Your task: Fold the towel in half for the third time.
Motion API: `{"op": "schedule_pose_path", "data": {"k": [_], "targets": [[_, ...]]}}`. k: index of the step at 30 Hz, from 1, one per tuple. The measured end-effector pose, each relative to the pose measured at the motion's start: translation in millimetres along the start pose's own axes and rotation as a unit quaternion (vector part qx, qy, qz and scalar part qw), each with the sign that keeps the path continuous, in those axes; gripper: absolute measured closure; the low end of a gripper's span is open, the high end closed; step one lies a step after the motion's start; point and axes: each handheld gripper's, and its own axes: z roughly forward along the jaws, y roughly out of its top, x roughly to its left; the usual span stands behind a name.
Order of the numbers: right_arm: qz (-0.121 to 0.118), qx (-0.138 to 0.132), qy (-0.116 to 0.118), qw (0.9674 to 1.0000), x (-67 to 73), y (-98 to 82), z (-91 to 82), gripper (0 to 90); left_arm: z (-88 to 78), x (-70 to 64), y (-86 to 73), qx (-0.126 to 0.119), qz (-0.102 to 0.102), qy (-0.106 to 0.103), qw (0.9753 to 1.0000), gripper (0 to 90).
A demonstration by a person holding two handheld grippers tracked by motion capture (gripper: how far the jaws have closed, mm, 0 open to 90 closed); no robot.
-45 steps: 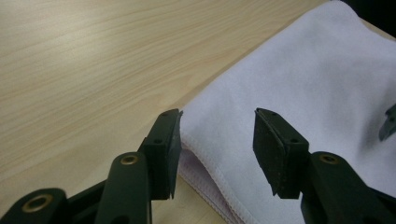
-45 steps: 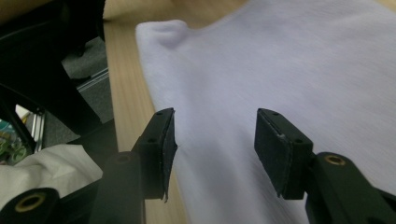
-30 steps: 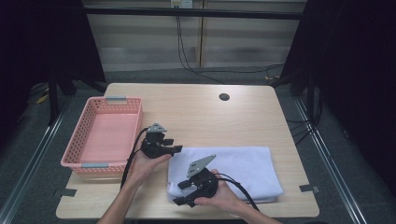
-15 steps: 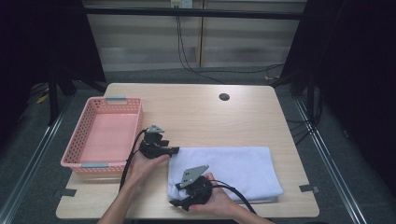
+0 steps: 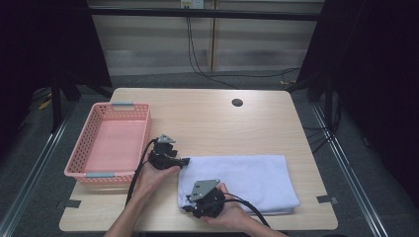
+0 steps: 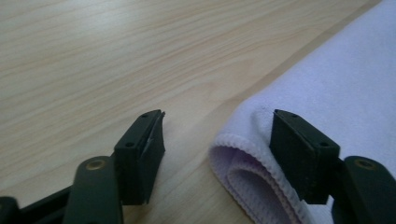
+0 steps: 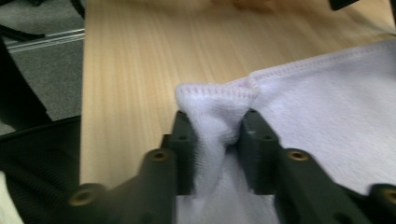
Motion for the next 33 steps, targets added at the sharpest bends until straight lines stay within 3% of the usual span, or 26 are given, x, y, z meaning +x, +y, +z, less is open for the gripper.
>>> {"op": "schedule_pose_path", "data": {"k": [1, 3, 4, 5, 7, 9, 10, 13, 16, 20, 24, 26, 27, 29, 33], "targets": [[0.004, -0.001, -0.002, 1.0000, -0.4, -0.2, -0.2, 73.2, 0.7, -0.7, 0.3, 0.001, 0.003, -0.013, 0.9999, 40.6], [0.015, 0.000, 0.003, 0.9999, -3.1, -0.1, -1.4, 78.1, 0.7, -2.1, 0.0, 0.011, 0.016, -0.043, 0.9989, 59.4], [0.027, -0.001, 0.002, 0.9996, -2.9, 0.1, -1.9, 79.2, 0.8, -4.4, -0.1, 0.013, 0.023, -0.050, 0.9984, 71.3], [0.030, 0.000, 0.005, 0.9995, -3.2, 0.3, -2.4, 80.0, 0.0, -5.2, 1.2, 0.012, 0.024, -0.051, 0.9983, 76.6], [0.051, -0.008, 0.017, 0.9985, -6.7, 0.8, -6.0, 81.5, -2.6, -3.8, 4.6, 0.003, 0.005, -0.073, 0.9973, 82.5], [0.069, -0.020, 0.026, 0.9971, -11.2, 1.4, -11.9, 82.0, -8.9, -4.5, 9.3, -0.018, -0.009, -0.087, 0.9960, 83.5], [0.075, -0.029, 0.029, 0.9963, -13.2, 3.5, -17.0, 82.1, -11.6, -5.4, 11.6, -0.020, -0.004, -0.088, 0.9959, 83.6], [0.073, -0.050, 0.031, 0.9956, -14.1, 13.0, -30.6, 82.2, -26.2, -7.9, 21.6, -0.041, -0.005, -0.095, 0.9946, 83.7], [0.072, -0.080, 0.031, 0.9937, -14.1, 26.1, -46.7, 82.4, -42.2, -8.6, 31.8, -0.069, -0.020, -0.111, 0.9912, 83.7], [0.071, -0.118, 0.039, 0.9896, -14.7, 45.7, -57.8, 82.5, -59.9, -11.2, 43.9, -0.073, -0.012, -0.090, 0.9931, 83.7], [0.062, -0.157, 0.056, 0.9840, -14.6, 72.8, -62.4, 82.5, -86.4, -11.6, 58.5, -0.092, 0.003, -0.090, 0.9917, 83.7], [0.058, -0.177, 0.061, 0.9805, -15.5, 85.5, -64.2, 82.5, -99.1, -12.0, 68.4, -0.092, 0.013, -0.071, 0.9931, 83.7], [0.059, -0.188, 0.064, 0.9783, -16.3, 90.2, -64.5, 82.5, -103.3, -11.4, 71.9, -0.097, 0.012, -0.074, 0.9924, 83.7], [0.063, -0.199, 0.068, 0.9756, -17.7, 93.8, -64.9, 82.6, -105.8, -12.8, 75.7, -0.101, 0.017, -0.067, 0.9925, 83.7], [0.069, -0.192, 0.058, 0.9772, -18.5, 79.9, -70.9, 82.6, -82.9, -24.4, 73.1, -0.089, 0.025, -0.076, 0.9928, 83.6]]}}
